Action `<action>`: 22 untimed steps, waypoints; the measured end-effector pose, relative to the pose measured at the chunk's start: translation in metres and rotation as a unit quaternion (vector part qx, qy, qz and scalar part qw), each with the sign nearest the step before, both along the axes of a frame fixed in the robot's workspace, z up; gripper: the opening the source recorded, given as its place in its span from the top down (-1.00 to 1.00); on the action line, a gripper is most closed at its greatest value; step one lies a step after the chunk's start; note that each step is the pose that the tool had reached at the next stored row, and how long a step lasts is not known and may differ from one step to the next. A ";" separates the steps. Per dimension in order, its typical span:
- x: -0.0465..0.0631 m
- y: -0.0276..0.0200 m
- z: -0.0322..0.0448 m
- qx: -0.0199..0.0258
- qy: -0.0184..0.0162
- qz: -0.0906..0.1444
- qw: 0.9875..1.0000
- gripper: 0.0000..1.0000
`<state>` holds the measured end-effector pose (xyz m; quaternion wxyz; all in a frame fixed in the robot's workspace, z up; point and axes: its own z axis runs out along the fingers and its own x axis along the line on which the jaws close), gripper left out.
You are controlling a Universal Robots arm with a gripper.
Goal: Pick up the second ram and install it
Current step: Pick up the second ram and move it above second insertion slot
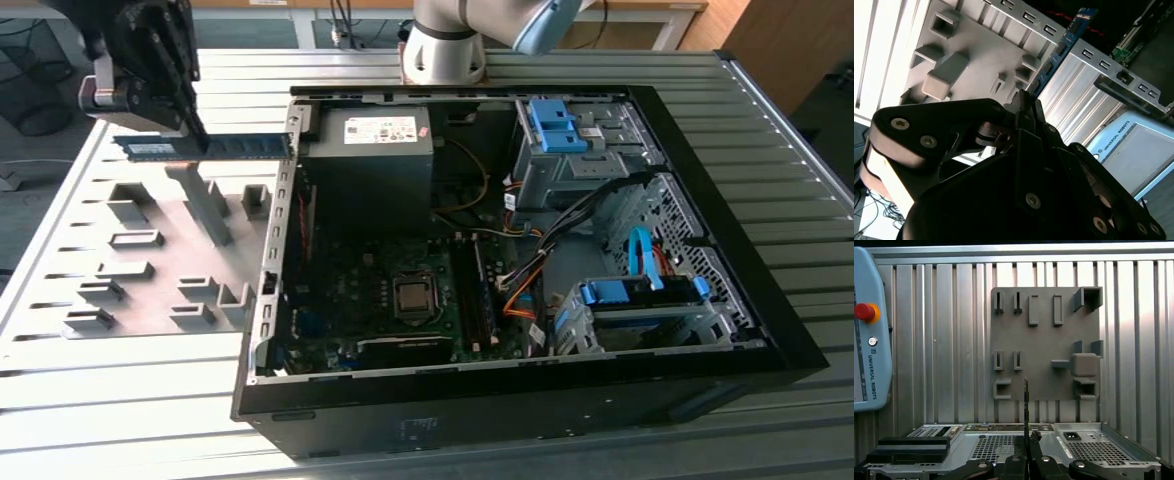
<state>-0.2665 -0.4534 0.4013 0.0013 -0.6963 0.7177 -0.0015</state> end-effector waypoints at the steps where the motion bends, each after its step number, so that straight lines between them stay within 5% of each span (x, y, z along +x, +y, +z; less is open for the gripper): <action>1: 0.003 0.0000 0.0000 0.000 0.000 0.000 1.000 0.73; 22: 0.092 0.0000 -0.0002 0.000 0.000 0.000 1.000 0.73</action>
